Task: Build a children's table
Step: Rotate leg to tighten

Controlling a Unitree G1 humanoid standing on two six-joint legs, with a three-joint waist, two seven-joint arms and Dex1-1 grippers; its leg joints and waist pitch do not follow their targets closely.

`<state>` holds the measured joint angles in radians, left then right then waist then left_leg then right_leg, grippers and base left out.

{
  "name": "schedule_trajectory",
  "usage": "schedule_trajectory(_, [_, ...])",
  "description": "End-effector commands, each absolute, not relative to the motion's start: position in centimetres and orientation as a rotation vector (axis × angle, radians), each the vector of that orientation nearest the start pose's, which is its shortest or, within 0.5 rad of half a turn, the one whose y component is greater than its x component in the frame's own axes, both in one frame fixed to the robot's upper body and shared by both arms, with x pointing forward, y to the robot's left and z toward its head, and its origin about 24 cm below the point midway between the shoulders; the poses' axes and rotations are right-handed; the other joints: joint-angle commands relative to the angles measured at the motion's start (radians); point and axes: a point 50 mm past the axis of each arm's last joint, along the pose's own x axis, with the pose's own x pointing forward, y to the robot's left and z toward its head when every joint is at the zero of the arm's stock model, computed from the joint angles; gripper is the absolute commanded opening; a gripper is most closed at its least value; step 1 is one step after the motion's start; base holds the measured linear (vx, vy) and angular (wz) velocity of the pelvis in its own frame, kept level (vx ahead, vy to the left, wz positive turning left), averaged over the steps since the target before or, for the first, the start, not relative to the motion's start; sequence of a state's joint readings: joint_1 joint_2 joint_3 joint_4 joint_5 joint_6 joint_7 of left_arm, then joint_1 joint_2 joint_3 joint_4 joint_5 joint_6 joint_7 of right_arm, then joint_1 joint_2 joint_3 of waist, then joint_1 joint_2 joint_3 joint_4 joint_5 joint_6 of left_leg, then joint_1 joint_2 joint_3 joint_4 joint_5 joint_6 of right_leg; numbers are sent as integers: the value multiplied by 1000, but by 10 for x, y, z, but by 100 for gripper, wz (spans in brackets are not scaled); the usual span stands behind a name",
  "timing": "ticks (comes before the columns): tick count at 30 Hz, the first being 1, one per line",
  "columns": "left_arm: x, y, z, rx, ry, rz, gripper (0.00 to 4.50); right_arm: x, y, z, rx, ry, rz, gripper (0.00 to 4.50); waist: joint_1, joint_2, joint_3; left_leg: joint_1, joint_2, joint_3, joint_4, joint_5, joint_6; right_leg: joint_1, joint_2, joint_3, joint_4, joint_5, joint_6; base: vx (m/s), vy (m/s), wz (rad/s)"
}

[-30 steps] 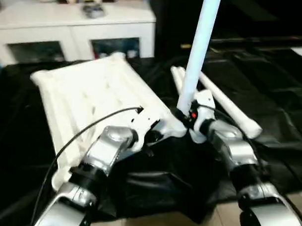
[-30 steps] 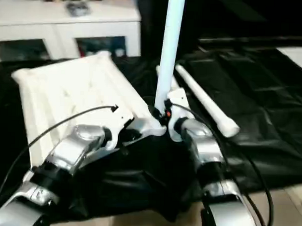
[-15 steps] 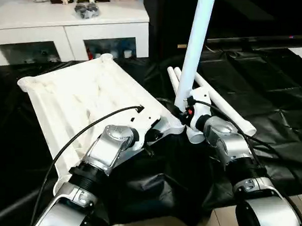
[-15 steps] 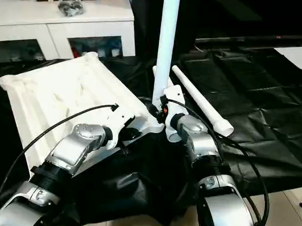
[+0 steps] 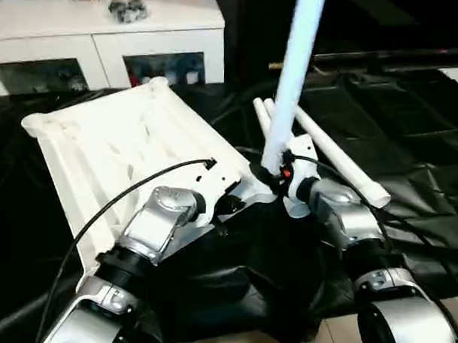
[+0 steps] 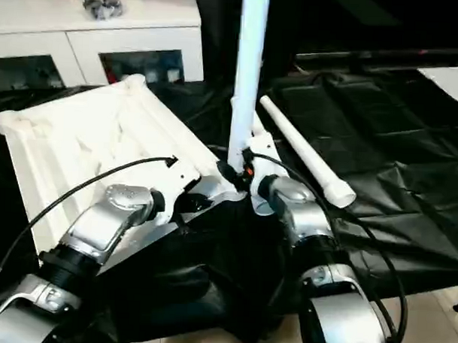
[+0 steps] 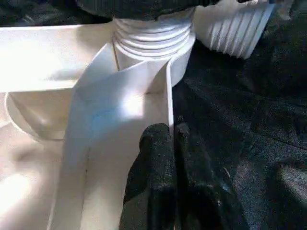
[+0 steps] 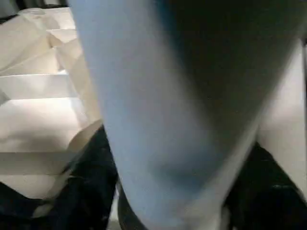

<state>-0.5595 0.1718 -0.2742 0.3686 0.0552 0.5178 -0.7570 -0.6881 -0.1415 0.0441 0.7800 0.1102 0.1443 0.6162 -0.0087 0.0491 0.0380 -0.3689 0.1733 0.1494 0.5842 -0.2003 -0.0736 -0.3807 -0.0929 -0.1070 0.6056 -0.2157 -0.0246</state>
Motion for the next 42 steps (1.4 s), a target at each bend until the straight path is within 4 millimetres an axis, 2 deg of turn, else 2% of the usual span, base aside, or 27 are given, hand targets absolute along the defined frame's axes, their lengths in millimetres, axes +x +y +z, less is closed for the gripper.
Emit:
schedule_trajectory(1, [322, 68, 72, 304, 387, -1007, 0, 339, -96, 25, 18, 442, 805, 332, 8, -5, -45, -10, 55, -11, -74, -190, 110, 47, -68, 59, -84, -155, -231, 0, 0, 0])
schedule_trajectory(9, [319, 72, 74, 316, 360, -1083, 0, 335, -107, 46, -26, 391, 963, 400, 26, -8, -48, -6, 56, -5, -68, -140, 132, 53, -65, 59, -79, -116, -233, 0, 0, 0])
schedule_trajectory(13, [315, 76, 74, 325, 337, -1160, 0, 327, -119, 58, -64, 392, 1071, 409, 35, -4, -49, -4, 57, -3, -64, -103, 146, 53, -65, 60, -73, -62, -245, 0, 0, 0])
schedule_trajectory(14, [314, 76, 74, 325, 336, -1163, 0, 327, -119, 58, -65, 393, 1074, 409, 44, -5, -52, -2, 57, -2, -59, -76, 158, 53, -65, 61, -67, -23, -253, 0, 0, 0])
schedule_trajectory(18, [308, 81, 72, 341, 343, -1266, 0, 316, -130, 62, -105, 446, 1174, 409, 58, -3, -51, 1, 60, 0, -56, -52, 175, 50, -61, 60, -60, 26, -271, 0, 0, 0])
schedule_trajectory(21, [307, 80, 71, 348, 341, -1318, 0, 310, -135, 64, -80, 465, 1219, 409, 66, -1, -48, 7, 62, 3, -58, -92, 155, 47, -62, 61, -66, -34, -265, 0, 0, 0])
schedule_trajectory(23, [305, 87, 71, 358, 344, -1342, 0, 306, -140, 66, -60, 482, 1240, 409, 77, -2, -47, 17, 66, 11, -62, -138, 127, 42, -61, 65, -71, -93, -248, 0, 0, 0])
schedule_trajectory(25, [303, 91, 72, 366, 342, -1360, 0, 303, -143, 66, -63, 496, 1251, 409, 80, -1, -48, 15, 69, 16, -62, -132, 109, 41, -60, 67, -68, -89, -243, 0, 0, 0])
schedule_trajectory(26, [303, 91, 72, 367, 343, -1365, 0, 303, -144, 66, -65, 502, 1252, 393, 80, 4, -49, 10, 69, 14, -63, -125, 101, 43, -60, 67, -62, -78, -241, 0, 0, 0])
schedule_trajectory(28, [302, 94, 72, 369, 344, -1388, 0, 300, -147, 66, -89, 525, 1261, 383, 80, 0, -51, 11, 68, 15, -61, -122, 91, 44, -59, 67, -60, -60, -238, 0, 0, 0])
schedule_trajectory(30, [300, 96, 72, 370, 350, -1411, 0, 297, -150, 64, -113, 550, 1270, 361, 82, 2, -54, 8, 64, 17, -56, -92, 99, 46, -60, 68, -55, -12, -243, 0, 0, 0])
schedule_trajectory(33, [299, 97, 71, 373, 351, -1426, 0, 294, -151, 63, -127, 568, 1277, 336, 84, -1, -57, 5, 62, 18, -51, -64, 116, 49, -61, 67, -51, 32, -253, 0, 0, 0])
schedule_trajectory(39, [298, 99, 70, 376, 356, -1441, 0, 290, -150, 60, -135, 583, 1275, 287, 90, 0, -58, 7, 64, 18, -49, -62, 120, 48, -61, 66, -50, 19, -251, 0, 0, 0])
schedule_trajectory(42, [298, 99, 69, 375, 359, -1443, 0, 290, -149, 59, -128, 587, 1274, 280, 90, -1, -58, 7, 64, 18, -49, -64, 116, 48, -60, 66, -49, 15, -252, 0, 0, 0])
